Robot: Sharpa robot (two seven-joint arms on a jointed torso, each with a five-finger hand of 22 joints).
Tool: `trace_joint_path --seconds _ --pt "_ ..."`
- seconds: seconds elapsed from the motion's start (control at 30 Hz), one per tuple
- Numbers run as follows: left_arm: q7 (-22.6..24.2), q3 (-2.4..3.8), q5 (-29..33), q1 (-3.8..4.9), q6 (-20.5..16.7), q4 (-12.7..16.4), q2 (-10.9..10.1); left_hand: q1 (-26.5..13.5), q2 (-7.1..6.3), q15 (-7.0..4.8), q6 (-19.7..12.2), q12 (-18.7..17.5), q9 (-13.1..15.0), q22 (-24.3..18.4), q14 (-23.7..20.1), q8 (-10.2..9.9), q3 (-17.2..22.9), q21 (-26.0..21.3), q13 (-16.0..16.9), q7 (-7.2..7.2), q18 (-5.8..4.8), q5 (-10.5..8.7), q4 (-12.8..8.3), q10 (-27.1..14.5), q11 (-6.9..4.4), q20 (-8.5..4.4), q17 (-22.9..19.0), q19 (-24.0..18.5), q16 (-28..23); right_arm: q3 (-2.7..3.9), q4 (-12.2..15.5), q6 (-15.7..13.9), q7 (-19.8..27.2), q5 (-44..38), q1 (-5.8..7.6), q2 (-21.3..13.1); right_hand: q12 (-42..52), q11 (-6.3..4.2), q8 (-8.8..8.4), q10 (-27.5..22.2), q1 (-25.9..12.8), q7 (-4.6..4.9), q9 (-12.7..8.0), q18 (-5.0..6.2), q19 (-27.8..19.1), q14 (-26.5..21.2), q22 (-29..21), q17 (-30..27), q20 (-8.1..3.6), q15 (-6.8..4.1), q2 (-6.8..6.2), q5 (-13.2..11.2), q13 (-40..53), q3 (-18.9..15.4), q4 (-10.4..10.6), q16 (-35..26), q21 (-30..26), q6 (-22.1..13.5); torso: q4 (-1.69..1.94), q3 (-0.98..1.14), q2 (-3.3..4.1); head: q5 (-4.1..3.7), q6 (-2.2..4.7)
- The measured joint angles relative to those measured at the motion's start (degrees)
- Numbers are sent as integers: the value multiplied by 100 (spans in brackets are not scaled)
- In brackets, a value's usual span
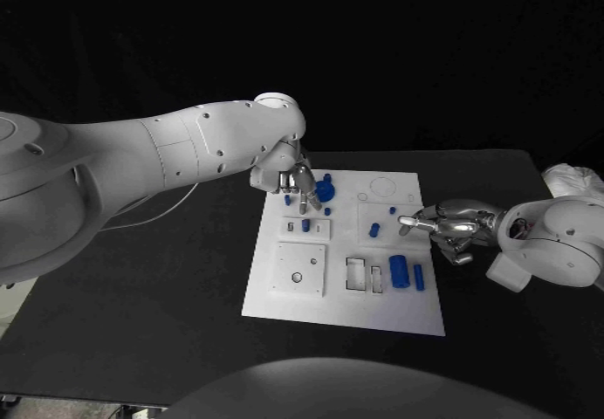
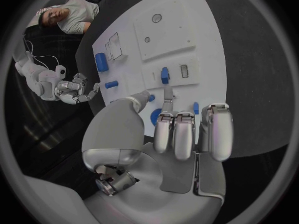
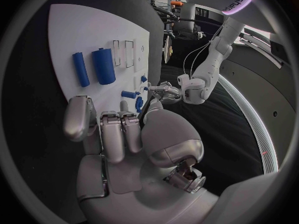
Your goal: Assemble the parts on the task board
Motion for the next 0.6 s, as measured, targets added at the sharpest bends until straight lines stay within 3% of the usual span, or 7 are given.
trace_joint_path --seconds 0.23,0.47,0.6 --pt "0 2 -131 -12 -18 -6 7 142 82 0 -144 0 637 0 0 392 -170 -33 0 -80 0 108 33 0 0 0 0 0 0 0 -3 1 9 0 0 -2 0 -9 0 10 0 0 0 0 0 0 -1 0 0 0 0 0 0 0 0 0 -49 0 7 5 -7 -3 0" --pt "0 2 -208 -47 -21 10 15 233 124 -1 -185 0 821 0 0 470 -166 -33 0 -80 0 283 28 0 0 0 0 0 0 0 -23 4 10 1 0 19 -25 0 0 18 0 0 0 0 -1 0 -1 -1 0 0 0 0 0 0 0 -33 -88 0 13 10 -18 13 0" --pt "0 2 -230 -88 -19 15 20 276 125 -1 -205 0 851 0 0 471 -118 -33 0 -100 0 283 16 0 0 0 4 0 0 -3 -33 6 11 2 0 22 -24 0 0 18 0 0 0 0 -1 0 -1 -1 0 0 0 0 0 0 0 -34 -87 0 11 11 -19 23 0"
